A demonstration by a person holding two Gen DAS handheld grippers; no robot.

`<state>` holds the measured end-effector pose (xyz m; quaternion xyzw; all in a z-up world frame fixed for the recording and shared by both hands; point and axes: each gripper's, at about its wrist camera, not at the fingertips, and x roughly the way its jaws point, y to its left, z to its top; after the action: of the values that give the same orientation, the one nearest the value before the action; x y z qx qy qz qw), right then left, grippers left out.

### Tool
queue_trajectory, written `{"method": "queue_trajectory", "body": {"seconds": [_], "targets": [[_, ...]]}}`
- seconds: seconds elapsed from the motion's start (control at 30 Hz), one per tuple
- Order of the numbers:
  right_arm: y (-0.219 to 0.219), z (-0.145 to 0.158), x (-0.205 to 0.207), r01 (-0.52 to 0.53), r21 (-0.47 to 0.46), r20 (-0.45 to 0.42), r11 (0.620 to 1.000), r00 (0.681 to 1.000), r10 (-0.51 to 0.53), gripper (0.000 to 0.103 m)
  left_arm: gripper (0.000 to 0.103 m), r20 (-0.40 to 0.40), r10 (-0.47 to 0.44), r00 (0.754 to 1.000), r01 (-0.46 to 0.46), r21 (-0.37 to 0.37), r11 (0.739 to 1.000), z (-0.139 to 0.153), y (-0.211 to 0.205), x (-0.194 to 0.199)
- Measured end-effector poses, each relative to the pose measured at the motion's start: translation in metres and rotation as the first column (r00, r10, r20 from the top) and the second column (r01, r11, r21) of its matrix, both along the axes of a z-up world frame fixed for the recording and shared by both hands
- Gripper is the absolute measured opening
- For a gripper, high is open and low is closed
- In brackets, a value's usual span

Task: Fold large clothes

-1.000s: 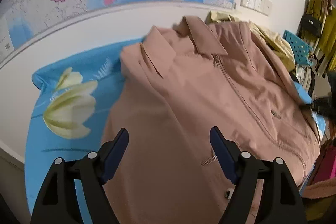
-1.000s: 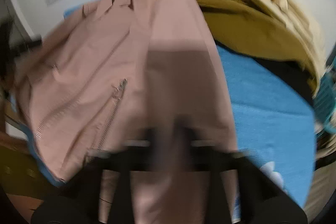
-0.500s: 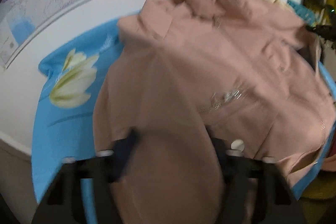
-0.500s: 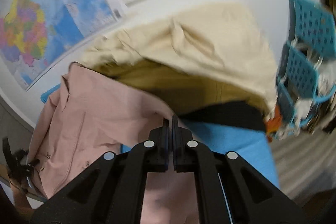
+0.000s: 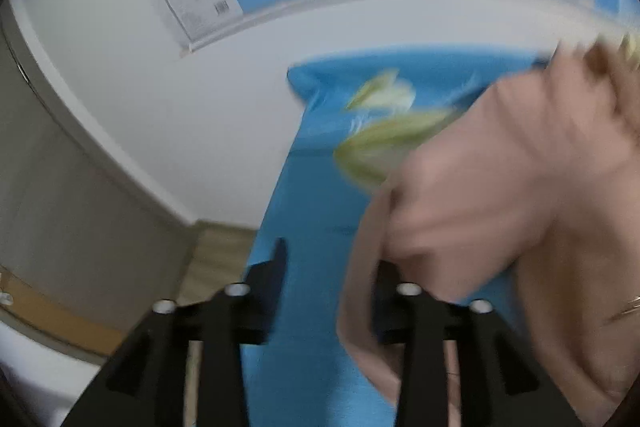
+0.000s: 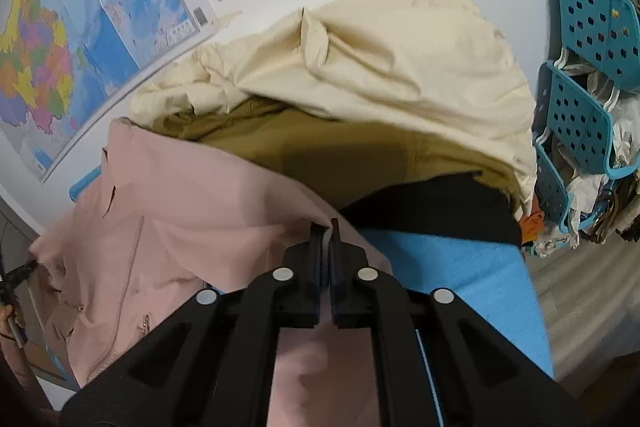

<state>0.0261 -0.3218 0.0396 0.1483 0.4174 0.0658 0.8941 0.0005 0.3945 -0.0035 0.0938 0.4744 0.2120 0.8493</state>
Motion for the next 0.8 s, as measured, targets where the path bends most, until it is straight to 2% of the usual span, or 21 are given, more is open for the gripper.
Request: {"method": "queue_trajectory", "body": {"seconds": [0.03, 0.07, 0.1, 0.17, 0.2, 0.23, 0.3, 0.37, 0.4, 0.43, 0.47, 0.5, 0.6, 0.67, 0.73, 0.77, 0.8], "targets": [[0.001, 0.002, -0.005, 0.014, -0.016, 0.004, 1.0, 1.0, -0.014, 0.022, 0.038, -0.007, -0.015, 1.0, 0.015, -0.01, 1.0, -0.005, -0.004, -0.001], [0.002, 0.008, -0.014, 0.034, -0.048, 0.025, 0.998, 0.999, -0.033, 0.044, 0.041, 0.0, -0.032, 0.999, 0.032, -0.028, 0.999, -0.006, -0.008, -0.005], [0.005, 0.015, -0.023, 0.034, -0.062, 0.057, 0.997, 0.998, -0.031, 0.051, 0.052, 0.033, -0.057, 0.998, 0.059, -0.064, 0.996, -0.003, -0.012, -0.015], [0.014, 0.035, -0.05, -0.024, -0.046, 0.134, 0.999, 0.991, 0.03, 0.052, 0.068, 0.11, -0.114, 0.987, 0.131, -0.159, 0.979, 0.008, -0.015, -0.033], [0.02, 0.041, -0.06, -0.056, -0.031, 0.153, 0.998, 0.986, 0.061, 0.055, 0.071, 0.176, -0.186, 0.967, 0.226, -0.247, 0.942, 0.018, -0.021, -0.05], [0.03, 0.047, -0.071, -0.11, -0.022, 0.173, 0.994, 0.979, 0.112, 0.057, 0.074, 0.204, -0.232, 0.951, 0.286, -0.292, 0.913, 0.022, -0.026, -0.059], [0.062, 0.055, -0.088, -0.238, -0.056, 0.174, 0.97, 0.954, 0.244, 0.059, 0.083, 0.253, -0.358, 0.899, 0.431, -0.362, 0.827, 0.029, -0.047, -0.081], [0.104, 0.055, -0.095, -0.381, -0.071, 0.148, 0.922, 0.91, 0.388, 0.059, 0.084, 0.273, -0.438, 0.856, 0.515, -0.396, 0.76, 0.029, -0.068, -0.092], [0.12, 0.054, -0.095, -0.431, -0.067, 0.138, 0.9, 0.889, 0.436, 0.059, 0.084, 0.275, -0.477, 0.835, 0.551, -0.432, 0.714, 0.025, -0.079, -0.097], [0.139, 0.051, -0.092, -0.482, -0.062, 0.121, 0.874, 0.866, 0.486, 0.059, 0.084, 0.264, -0.501, 0.824, 0.564, -0.456, 0.688, 0.02, -0.086, -0.095], [0.165, 0.045, -0.085, -0.534, -0.06, 0.092, 0.843, 0.838, 0.538, 0.057, 0.084, 0.253, -0.514, 0.82, 0.569, -0.461, 0.681, 0.018, -0.093, -0.096], [0.18, 0.041, -0.079, -0.554, -0.062, 0.077, 0.83, 0.827, 0.558, 0.057, 0.084, 0.232, -0.526, 0.819, 0.568, -0.461, 0.681, 0.01, -0.101, -0.096], [0.239, 0.015, -0.049, -0.634, -0.038, -0.023, 0.772, 0.773, 0.634, 0.058, 0.084, 0.183, -0.527, 0.83, 0.538, -0.515, 0.668, -0.008, -0.108, -0.099], [0.266, -0.002, -0.033, -0.635, -0.084, -0.097, 0.768, 0.772, 0.628, 0.058, 0.085, 0.176, -0.524, 0.834, 0.526, -0.544, 0.654, -0.015, -0.106, -0.104], [0.279, -0.018, -0.023, -0.656, -0.109, -0.155, 0.747, 0.754, 0.639, 0.057, 0.087, 0.184, -0.529, 0.828, 0.527, -0.576, 0.625, -0.019, -0.108, -0.112], [0.284, -0.021, -0.021, -0.655, -0.132, -0.159, 0.744, 0.755, 0.636, 0.051, 0.089, 0.183, -0.537, 0.823, 0.531, -0.584, 0.614, -0.023, -0.11, -0.116], [0.287, -0.022, -0.022, -0.65, -0.188, -0.147, 0.737, 0.76, 0.633, 0.036, 0.091, 0.184, -0.546, 0.817, 0.537, -0.586, 0.606, -0.027, -0.111, -0.119]]}}
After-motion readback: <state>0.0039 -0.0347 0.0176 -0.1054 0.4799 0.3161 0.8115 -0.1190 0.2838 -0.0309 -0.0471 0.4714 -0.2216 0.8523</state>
